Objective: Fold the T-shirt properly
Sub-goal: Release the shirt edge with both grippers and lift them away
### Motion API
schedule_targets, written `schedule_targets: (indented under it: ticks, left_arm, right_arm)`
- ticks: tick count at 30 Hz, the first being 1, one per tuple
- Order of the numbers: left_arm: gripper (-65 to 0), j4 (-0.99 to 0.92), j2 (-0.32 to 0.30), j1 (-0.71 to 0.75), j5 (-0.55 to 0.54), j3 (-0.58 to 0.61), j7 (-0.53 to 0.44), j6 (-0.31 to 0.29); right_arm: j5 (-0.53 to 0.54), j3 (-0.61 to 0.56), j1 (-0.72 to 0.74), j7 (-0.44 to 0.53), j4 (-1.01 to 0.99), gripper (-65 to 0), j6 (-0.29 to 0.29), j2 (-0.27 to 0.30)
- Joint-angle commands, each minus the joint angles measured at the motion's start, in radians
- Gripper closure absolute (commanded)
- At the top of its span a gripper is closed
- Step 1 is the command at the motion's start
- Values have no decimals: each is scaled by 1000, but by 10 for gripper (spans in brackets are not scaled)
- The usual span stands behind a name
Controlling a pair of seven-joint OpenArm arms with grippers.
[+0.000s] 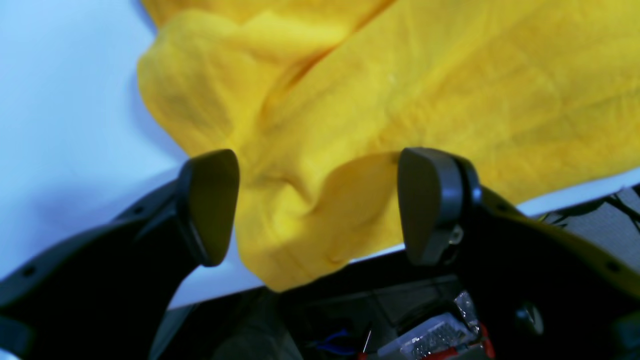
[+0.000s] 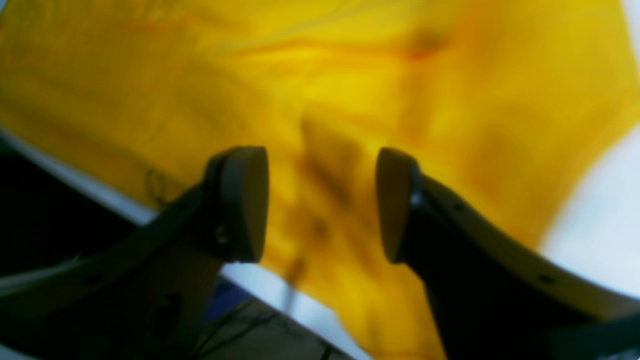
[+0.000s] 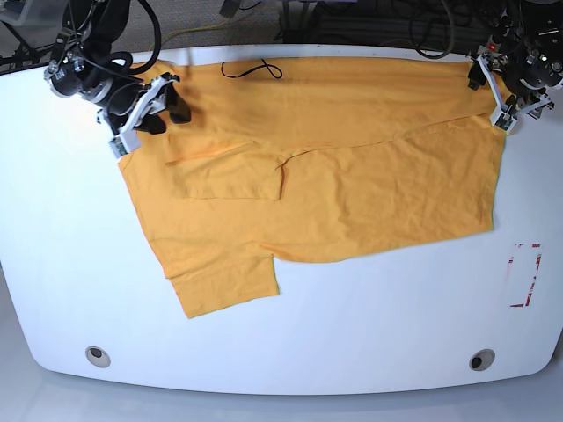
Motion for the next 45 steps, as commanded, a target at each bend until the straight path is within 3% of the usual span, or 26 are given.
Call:
schedule_targets:
  ticks: [1,9,17,26,38,45]
  left_arm:
    - [-453,14,-15,1,-3,-8,-11,2]
    - [-453,10,-15,2,-2,-8,-11,2]
    - [-453,-29,-20,-2,-2,-8,-11,2]
    - [-454,-59,-20,-4,-2,-6,-11,2]
    - [-454,12,-20,-41,-25,-27,-11,2]
    - [-453,78,-18,-124,-130,-67,45,2]
  right_arm:
    - [13,-43,28,5,-19,-301,2,4]
    - [-8,-82,67,37,-193,-298,2,16]
    - [-53,-16,93,66,-257,-298,2,118]
    - [-54,82,114,66,-257,-298,2,194]
    - [-71,127,200,66,-268,-300,2,199]
    - [-267,122,321,66,-278,-300,2,156]
